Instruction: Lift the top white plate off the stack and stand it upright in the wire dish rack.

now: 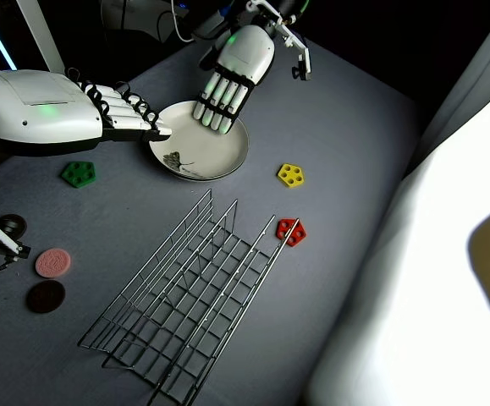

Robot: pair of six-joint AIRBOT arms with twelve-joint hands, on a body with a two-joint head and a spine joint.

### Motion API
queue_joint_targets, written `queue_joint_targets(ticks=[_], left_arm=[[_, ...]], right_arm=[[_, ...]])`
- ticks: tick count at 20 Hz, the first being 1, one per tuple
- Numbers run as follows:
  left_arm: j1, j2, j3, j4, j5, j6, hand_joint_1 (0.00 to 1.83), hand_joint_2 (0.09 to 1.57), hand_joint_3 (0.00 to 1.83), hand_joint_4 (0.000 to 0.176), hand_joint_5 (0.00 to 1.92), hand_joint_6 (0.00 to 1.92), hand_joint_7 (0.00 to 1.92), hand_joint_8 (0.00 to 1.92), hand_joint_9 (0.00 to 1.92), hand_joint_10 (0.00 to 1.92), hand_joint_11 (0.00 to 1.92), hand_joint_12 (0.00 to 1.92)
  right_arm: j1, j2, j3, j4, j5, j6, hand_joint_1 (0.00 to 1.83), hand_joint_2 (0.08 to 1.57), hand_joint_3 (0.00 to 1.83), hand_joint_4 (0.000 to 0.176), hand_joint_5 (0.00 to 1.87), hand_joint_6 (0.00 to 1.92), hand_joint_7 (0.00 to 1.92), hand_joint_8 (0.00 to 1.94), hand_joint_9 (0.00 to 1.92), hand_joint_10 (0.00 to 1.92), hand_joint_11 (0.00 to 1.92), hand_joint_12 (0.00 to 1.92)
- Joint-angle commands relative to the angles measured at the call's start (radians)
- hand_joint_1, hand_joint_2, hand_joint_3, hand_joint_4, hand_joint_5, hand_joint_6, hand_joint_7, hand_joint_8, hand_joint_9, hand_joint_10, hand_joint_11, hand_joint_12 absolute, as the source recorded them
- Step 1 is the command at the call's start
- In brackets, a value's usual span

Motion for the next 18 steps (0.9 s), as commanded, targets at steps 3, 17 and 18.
queue_joint_targets(ticks=[3,17,18], left_arm=[[-0.005,-0.014,0.005,-0.037,-0.018,0.001,0.05,1.01,0.00,0.000,0.10,0.00,0.12,0.00,0.11,0.00,0.13,0.00],[0.036,-0.068,0.022,-0.110,0.030,0.002,0.05,1.01,0.00,0.000,0.10,0.00,0.13,0.00,0.13,0.00,0.15,0.01],[0.038,-0.077,0.023,-0.117,0.034,0.002,0.05,1.01,0.00,0.000,0.11,0.01,0.14,0.01,0.14,0.00,0.15,0.02]], right_arm=[[0.002,0.012,0.003,0.072,0.040,-0.006,0.02,1.05,0.00,0.000,0.11,0.00,0.14,0.00,0.14,0.00,0.15,0.01],[-0.033,-0.011,0.015,0.168,0.040,-0.089,0.04,1.03,0.00,0.000,0.12,0.00,0.16,0.00,0.15,0.00,0.15,0.01],[-0.032,-0.013,0.014,0.181,0.040,-0.106,0.02,1.03,0.00,0.000,0.09,0.00,0.13,0.00,0.13,0.00,0.13,0.00]])
